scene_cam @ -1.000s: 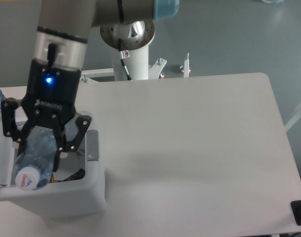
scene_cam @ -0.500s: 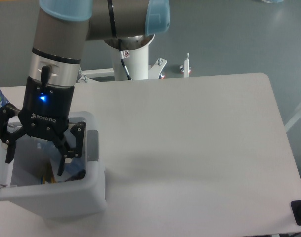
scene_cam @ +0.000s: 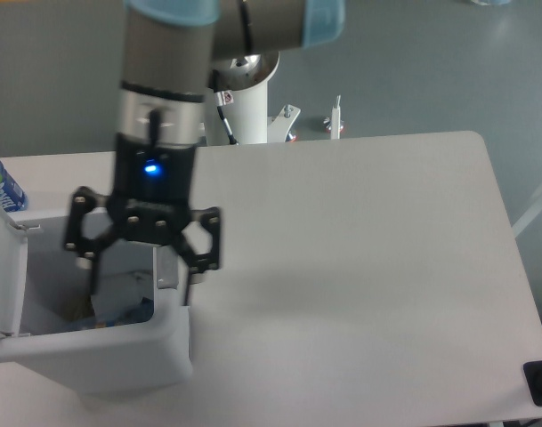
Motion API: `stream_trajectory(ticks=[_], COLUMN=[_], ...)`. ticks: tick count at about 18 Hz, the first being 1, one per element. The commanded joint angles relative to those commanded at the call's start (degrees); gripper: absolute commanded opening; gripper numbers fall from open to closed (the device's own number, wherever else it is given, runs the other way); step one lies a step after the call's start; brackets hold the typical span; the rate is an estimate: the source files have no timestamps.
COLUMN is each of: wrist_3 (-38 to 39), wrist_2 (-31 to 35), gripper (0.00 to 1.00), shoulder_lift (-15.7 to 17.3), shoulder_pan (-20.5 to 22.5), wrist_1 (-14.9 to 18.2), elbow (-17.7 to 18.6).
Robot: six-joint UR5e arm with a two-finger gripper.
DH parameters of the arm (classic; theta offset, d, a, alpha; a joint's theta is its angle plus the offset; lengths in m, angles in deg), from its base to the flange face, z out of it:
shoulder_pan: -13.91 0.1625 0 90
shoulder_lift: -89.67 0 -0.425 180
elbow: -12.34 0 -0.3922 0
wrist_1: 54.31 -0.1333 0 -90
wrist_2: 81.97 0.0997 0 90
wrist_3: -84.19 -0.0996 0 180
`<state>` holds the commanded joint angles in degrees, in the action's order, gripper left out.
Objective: Place the trash in the trash can
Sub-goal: 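Open the gripper to release the bottle and raise it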
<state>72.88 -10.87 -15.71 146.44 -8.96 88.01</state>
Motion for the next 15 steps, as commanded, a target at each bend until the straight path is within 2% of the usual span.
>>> stream_trajectory(ticks=[3,6,8,11,15], wrist_3=[-6.9,-16.5,-22.6,-26.6,-28.8], wrist_2=[3.2,3.6,3.9,8.0,10.2], gripper=[1.00,1.00,1.00,1.00,1.00], shoulder_lift=[1.0,4.8,6.9,8.5,8.8], shoulder_pan=[3.3,5.6,7.6,8.4,8.5], wrist_1=[0.8,2.1,2.8,8.0,8.8], elbow=[1.9,6.7,8.4,8.5,8.0])
